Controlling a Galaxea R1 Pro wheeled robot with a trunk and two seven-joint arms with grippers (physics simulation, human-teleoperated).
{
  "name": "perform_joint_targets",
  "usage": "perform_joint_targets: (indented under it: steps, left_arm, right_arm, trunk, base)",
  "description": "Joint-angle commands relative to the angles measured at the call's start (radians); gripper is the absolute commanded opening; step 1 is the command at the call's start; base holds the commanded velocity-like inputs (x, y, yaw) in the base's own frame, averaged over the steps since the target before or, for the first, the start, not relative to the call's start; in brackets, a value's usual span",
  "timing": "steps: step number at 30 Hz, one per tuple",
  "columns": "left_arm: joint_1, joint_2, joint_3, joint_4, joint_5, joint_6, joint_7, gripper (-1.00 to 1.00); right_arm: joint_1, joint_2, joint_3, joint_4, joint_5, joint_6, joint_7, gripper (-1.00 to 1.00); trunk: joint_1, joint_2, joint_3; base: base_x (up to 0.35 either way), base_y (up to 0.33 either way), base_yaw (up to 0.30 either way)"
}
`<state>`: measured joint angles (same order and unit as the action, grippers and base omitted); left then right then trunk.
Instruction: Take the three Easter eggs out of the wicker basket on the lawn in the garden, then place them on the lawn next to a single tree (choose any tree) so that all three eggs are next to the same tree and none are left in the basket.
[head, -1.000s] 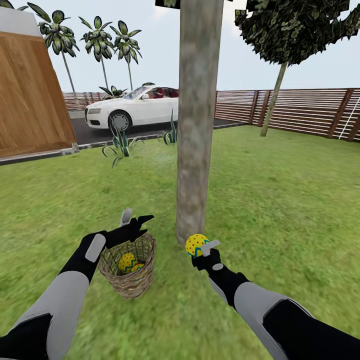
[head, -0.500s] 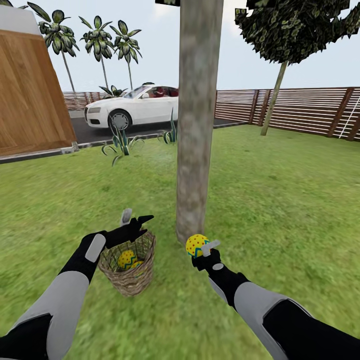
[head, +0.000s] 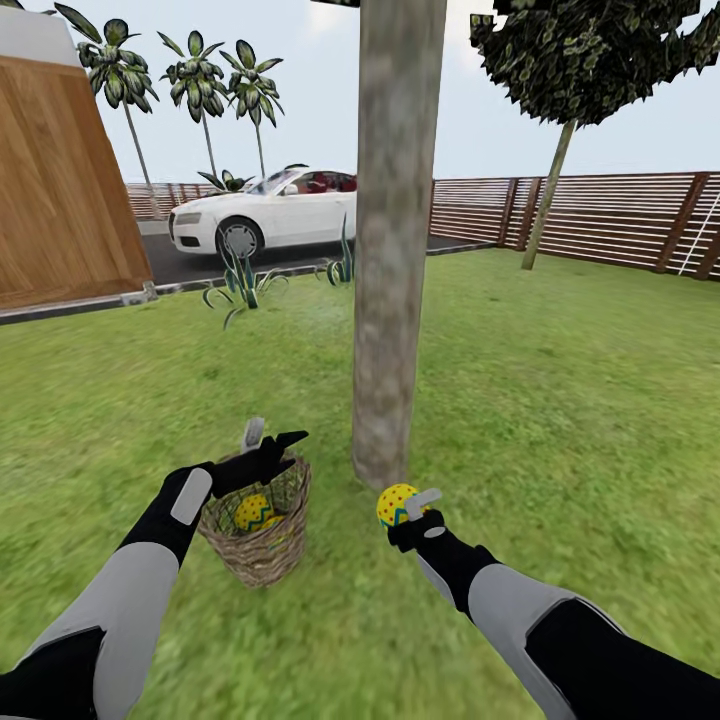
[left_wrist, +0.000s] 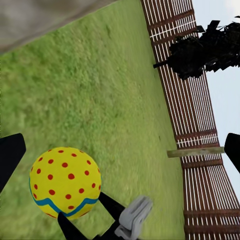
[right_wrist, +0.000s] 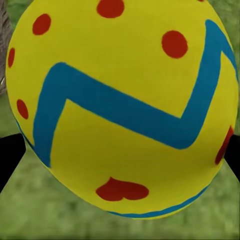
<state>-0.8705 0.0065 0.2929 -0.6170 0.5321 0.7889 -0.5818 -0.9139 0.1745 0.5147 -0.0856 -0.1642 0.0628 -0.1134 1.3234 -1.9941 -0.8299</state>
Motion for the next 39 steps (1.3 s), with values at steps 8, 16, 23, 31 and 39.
perform_joint_targets:
  steps: [8,16,23,31,39]
  left_arm:
    - [-0.001,0.000,0.003,0.002,0.000,0.006,-0.002,1.00]
    - [-0.001,-0.001,0.003,0.002,0.000,0.006,-0.001,1.00]
    - [-0.001,-0.001,0.003,0.002,0.000,0.003,-0.002,1.00]
    - [-0.001,-0.002,0.003,0.003,0.000,0.003,-0.001,1.00]
    - [-0.001,-0.002,0.003,0.003,0.000,0.001,-0.001,1.00]
  right_arm:
    - [0.000,0.000,0.007,0.000,-0.009,-0.014,-0.003,-1.00]
    - [0.000,0.000,0.007,0.000,-0.009,-0.023,-0.004,-1.00]
    - [0.000,0.000,0.008,0.000,-0.009,-0.023,-0.004,-1.00]
    - [0.000,0.000,0.008,0.000,-0.009,-0.023,-0.003,-1.00]
    - [0.000,0.000,0.008,0.000,-0.009,-0.023,-0.003,-1.00]
  trunk:
    - [0.031,-0.057,-0.026]
    - [0.061,-0.113,-0.051]
    - [0.061,-0.113,-0.051]
    - [0.061,-0.113,-0.051]
    - [0.061,-0.113,-0.051]
  base:
    - [0.000,0.000,0.000]
    - [0.000,0.000,0.000]
    - [0.008,0.000,0.000]
    - [0.299,0.000,0.000]
    - [0.271,0.000,0.000]
